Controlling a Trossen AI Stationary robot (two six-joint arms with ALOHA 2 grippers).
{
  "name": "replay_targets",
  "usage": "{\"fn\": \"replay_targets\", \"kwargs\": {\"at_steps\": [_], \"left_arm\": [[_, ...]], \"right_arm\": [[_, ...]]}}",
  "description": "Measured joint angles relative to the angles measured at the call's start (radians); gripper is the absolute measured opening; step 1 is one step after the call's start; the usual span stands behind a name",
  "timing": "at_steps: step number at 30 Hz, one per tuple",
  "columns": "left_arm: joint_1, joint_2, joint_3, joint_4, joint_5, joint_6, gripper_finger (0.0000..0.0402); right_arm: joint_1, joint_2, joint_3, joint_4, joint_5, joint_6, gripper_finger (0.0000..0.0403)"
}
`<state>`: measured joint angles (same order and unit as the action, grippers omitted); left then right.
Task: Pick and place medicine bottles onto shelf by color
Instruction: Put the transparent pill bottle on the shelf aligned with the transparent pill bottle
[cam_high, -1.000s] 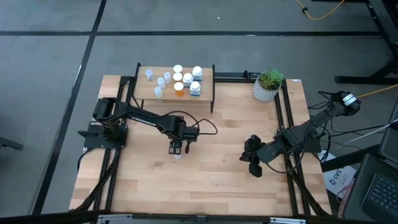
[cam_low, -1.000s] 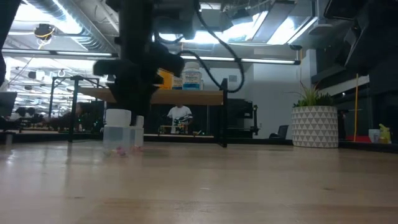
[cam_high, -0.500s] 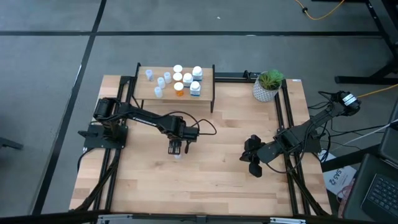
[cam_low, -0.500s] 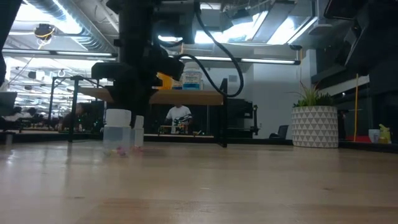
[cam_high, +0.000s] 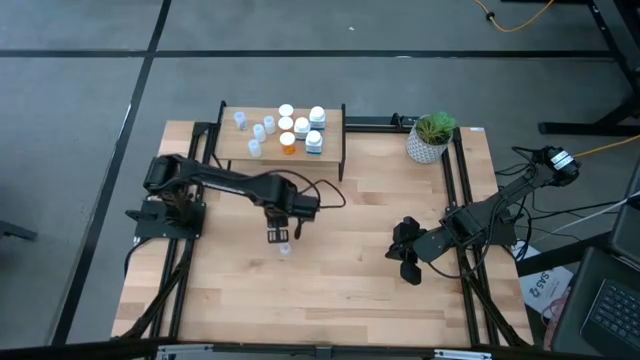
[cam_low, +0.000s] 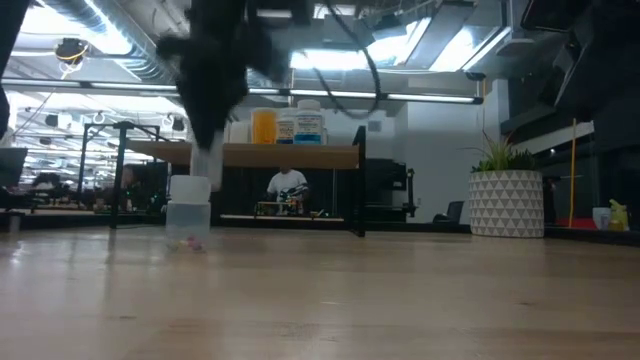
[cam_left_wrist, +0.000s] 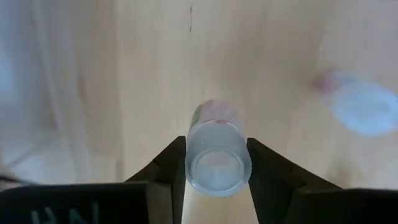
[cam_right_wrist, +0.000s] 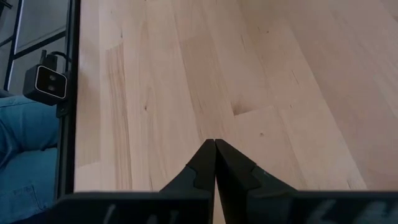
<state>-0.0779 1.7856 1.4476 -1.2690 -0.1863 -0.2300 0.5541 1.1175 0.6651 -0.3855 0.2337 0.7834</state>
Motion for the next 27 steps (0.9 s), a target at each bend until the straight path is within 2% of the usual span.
{"fn": "replay_targets", "kwargs": {"at_steps": [6,11,13,17,22,27], "left_arm": [[0.018,-0.078,0.174,-0.272,0.012,-0.054,0.0117],[0.048,-0.193,0.227,-0.3,0.005,-0.067,0.0117],[0.066,-0.241,0.231,-0.304,-0.037,-0.072,0.0117],[0.117,-0.346,0.225,-0.302,-0.187,-0.078,0.0117],[0.239,-0.446,0.225,-0.302,-0.321,-0.083,0.0117],[0.424,-0.484,0.225,-0.303,-0.321,-0.082,0.0117]], "right_arm": [[0.0,0.0,0.0,0.0,0.0,-0.001,0.0013],[0.0,0.0,0.0,-0.002,0.001,-0.004,0.0013],[0.0,0.0,0.0,-0.001,0.001,-0.004,0.0013],[0.0,0.0,0.0,-0.002,0.001,-0.005,0.0013],[0.0,0.0,0.0,-0.001,0.002,-0.006,0.0013],[0.0,0.0,0.0,-0.001,0.002,-0.006,0.0013]]}}
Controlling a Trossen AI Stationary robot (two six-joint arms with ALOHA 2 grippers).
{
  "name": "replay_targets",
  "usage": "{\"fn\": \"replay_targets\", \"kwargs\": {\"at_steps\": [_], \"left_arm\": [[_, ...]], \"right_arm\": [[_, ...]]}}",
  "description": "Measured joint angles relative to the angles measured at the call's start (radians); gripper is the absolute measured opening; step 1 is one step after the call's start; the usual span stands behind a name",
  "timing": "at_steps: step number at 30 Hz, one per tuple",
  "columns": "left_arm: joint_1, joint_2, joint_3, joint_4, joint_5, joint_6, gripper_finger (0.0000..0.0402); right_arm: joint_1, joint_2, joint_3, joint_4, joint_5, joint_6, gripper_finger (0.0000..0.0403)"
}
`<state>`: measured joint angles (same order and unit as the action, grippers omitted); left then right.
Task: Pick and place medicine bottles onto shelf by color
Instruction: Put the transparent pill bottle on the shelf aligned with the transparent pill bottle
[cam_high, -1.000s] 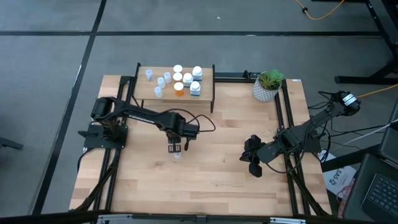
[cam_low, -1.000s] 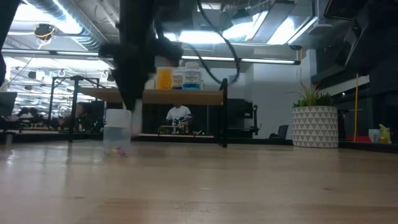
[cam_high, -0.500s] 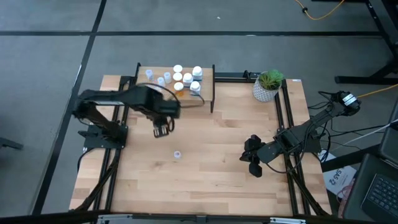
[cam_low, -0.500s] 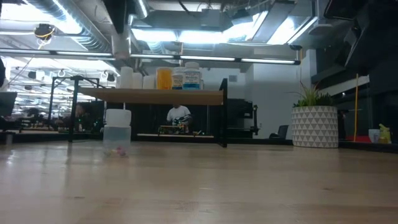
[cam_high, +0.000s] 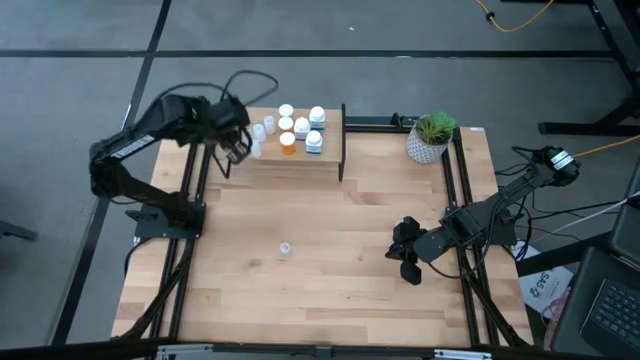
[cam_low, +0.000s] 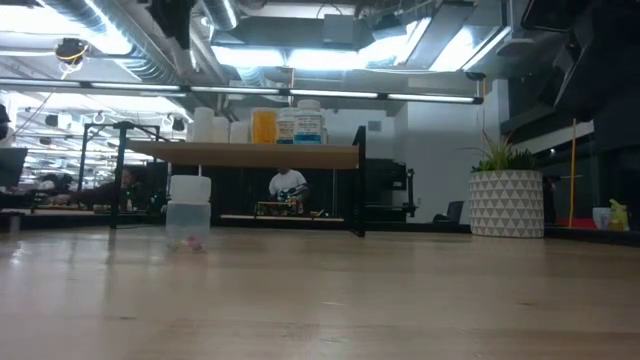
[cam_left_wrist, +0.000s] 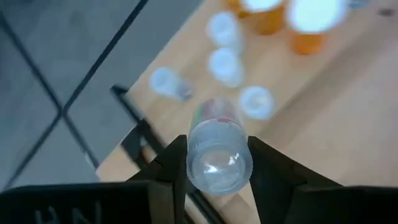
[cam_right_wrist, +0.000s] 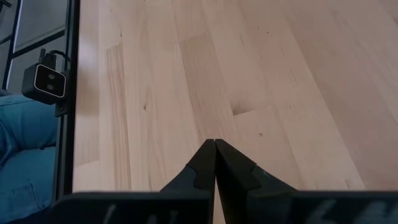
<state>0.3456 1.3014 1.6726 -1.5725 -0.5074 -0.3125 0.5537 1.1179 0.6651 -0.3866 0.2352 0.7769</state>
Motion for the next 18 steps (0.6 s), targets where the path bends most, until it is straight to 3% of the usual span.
{"fn": "replay_targets", "kwargs": {"at_steps": [3,9,18], "left_arm": [[0.122,0.019,-0.001,0.001,0.032,0.021,0.0117],[0.311,0.097,-0.002,0.002,0.206,0.053,0.0117],[0.414,0.221,-0.002,0.002,0.278,0.058,0.0117]], "right_arm": [[0.0,0.0,0.0,0.0,0.0,0.0,0.0013],[0.0,0.0,0.0,0.0,0.0,0.004,0.0013],[0.0,0.0,0.0,0.0,-0.001,0.004,0.0013]]}}
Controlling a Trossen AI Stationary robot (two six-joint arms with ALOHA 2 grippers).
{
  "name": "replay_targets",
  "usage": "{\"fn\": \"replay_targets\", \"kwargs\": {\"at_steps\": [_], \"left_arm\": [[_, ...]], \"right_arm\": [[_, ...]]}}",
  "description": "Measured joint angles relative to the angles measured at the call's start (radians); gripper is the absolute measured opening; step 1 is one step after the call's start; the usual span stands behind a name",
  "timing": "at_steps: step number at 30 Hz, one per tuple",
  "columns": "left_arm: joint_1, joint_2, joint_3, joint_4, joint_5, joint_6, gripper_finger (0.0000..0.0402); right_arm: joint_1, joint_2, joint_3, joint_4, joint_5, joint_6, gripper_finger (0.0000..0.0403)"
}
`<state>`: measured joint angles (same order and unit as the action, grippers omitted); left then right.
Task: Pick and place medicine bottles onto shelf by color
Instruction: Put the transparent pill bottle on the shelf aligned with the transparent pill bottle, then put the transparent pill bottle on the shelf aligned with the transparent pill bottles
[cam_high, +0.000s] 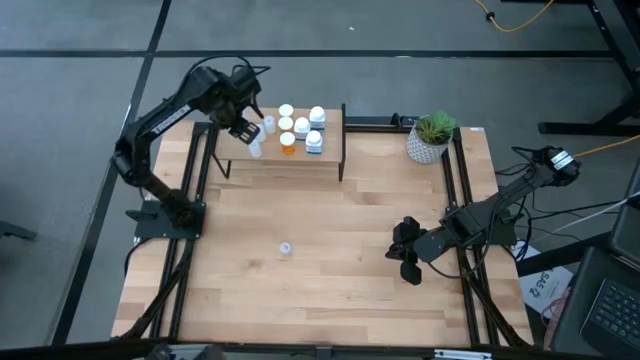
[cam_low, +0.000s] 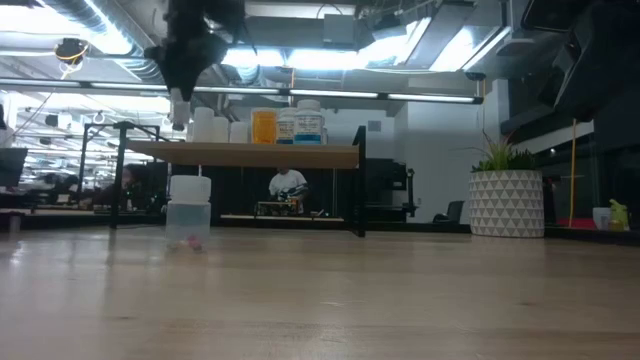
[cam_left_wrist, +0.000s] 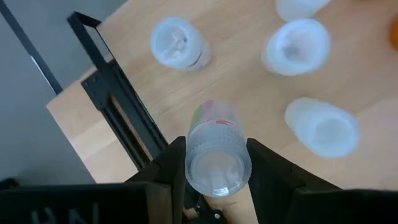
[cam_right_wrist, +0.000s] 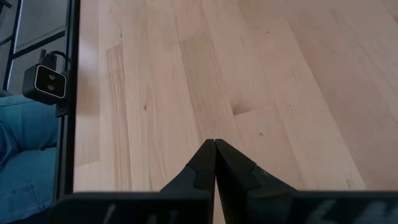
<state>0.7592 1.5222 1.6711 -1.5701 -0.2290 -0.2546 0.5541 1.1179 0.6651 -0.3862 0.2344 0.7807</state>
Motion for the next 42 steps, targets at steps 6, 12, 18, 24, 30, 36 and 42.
{"fn": "replay_targets", "kwargs": {"at_steps": [6,12,18,24,30,36,42], "left_arm": [[0.027,0.076,0.0,0.0,0.03,0.021,0.0117],[0.048,0.123,0.0,0.002,0.041,0.029,0.0117],[0.056,0.128,0.0,0.026,0.063,0.052,0.0117],[0.055,0.128,0.0,0.028,0.082,0.073,0.0138],[0.055,0.128,0.0,0.038,0.07,0.056,0.0148],[0.056,0.128,0.0,0.04,0.063,0.047,0.0169],[0.055,0.128,0.0,0.039,0.047,0.047,0.0199]], "right_arm": [[0.0,0.0,0.0,0.0,0.0,0.0,0.0013],[0.0,0.0,0.0,0.0,-0.001,0.0,0.0013],[0.0,0.0,0.0,0.0,-0.002,0.0,0.0013],[0.0,0.0,0.0,0.0,-0.002,0.0,0.0013],[0.0,0.0,0.0,0.0,-0.002,0.0,0.0013],[0.0,0.0,0.0,0.0,-0.002,0.0,0.0013],[0.0,0.0,0.0,0.0,-0.003,0.0,0.0013]]}}
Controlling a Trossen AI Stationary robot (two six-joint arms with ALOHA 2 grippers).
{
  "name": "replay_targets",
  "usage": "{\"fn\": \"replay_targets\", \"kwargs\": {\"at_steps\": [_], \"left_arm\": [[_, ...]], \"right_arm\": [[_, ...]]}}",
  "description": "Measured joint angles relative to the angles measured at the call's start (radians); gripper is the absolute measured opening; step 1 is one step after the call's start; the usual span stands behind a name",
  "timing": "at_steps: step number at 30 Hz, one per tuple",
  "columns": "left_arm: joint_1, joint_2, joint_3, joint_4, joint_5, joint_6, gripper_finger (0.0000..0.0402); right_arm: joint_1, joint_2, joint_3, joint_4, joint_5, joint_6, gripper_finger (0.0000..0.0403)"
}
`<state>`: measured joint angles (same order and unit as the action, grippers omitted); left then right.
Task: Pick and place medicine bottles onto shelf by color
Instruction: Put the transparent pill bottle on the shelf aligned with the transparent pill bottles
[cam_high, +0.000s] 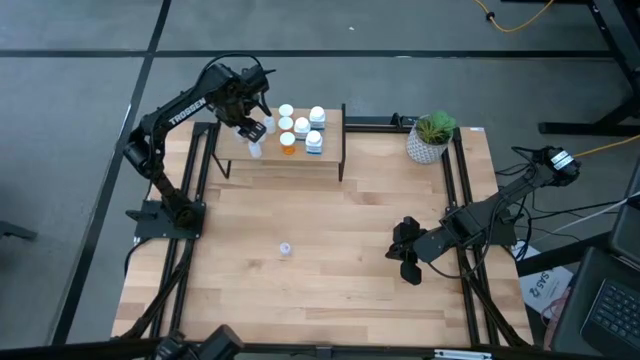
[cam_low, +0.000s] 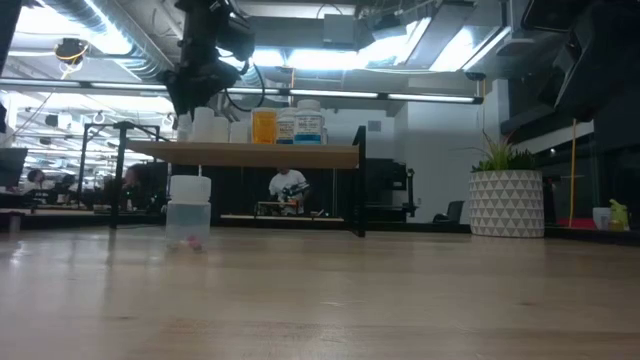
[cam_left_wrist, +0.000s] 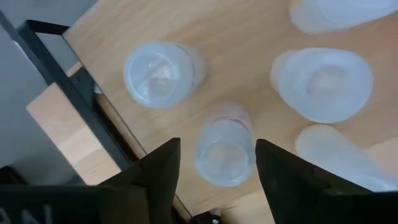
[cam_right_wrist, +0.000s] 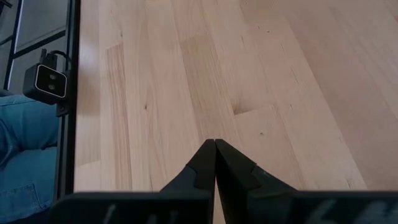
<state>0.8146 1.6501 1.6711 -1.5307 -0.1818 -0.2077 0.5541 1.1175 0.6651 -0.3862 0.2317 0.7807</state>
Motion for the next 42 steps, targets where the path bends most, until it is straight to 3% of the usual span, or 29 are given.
{"fn": "replay_targets", "kwargs": {"at_steps": [4,9,12,19,21,24,26,29,36,42], "left_arm": [[0.0,0.0,0.0,-0.014,-0.024,-0.001,0.0206],[0.0,-0.009,0.03,-0.038,0.041,-0.003,0.0207],[-0.009,-0.013,0.083,-0.04,0.095,-0.006,0.0207],[-0.041,-0.044,0.253,-0.04,0.106,-0.079,0.0205],[-0.052,-0.066,0.289,-0.04,0.169,-0.104,0.0205],[-0.092,-0.126,0.303,-0.039,0.385,-0.124,0.0204],[-0.159,-0.179,0.288,-0.04,0.491,-0.12,0.0204],[-0.329,-0.248,0.236,-0.039,0.528,-0.123,0.0204],[-0.787,-0.345,0.002,0.053,0.241,-0.309,0.0204],[-0.998,-0.322,-0.227,0.341,0.136,-0.358,0.0204]], "right_arm": [[0.0,0.0,0.0,0.0,0.0,0.0,0.0013],[0.0,0.0,0.0,0.0,0.0,0.0,0.0013],[0.0,0.0,0.0,0.0,0.0,0.0,0.0013],[0.0,0.0,0.0,0.001,0.0,0.0,0.0013],[0.0,0.0,0.0,0.001,0.0,0.0,0.0013],[0.0,0.0,0.0,0.001,0.0,0.0,0.0013],[0.0,0.0,0.0,0.001,0.0,0.0,0.0013],[0.0,0.0,0.0,0.001,0.0,0.0,0.0013],[0.0,0.0,0.0,0.001,0.002,0.0,0.0013],[0.0,0.0,0.0,0.001,0.002,0.003,0.0013]]}}
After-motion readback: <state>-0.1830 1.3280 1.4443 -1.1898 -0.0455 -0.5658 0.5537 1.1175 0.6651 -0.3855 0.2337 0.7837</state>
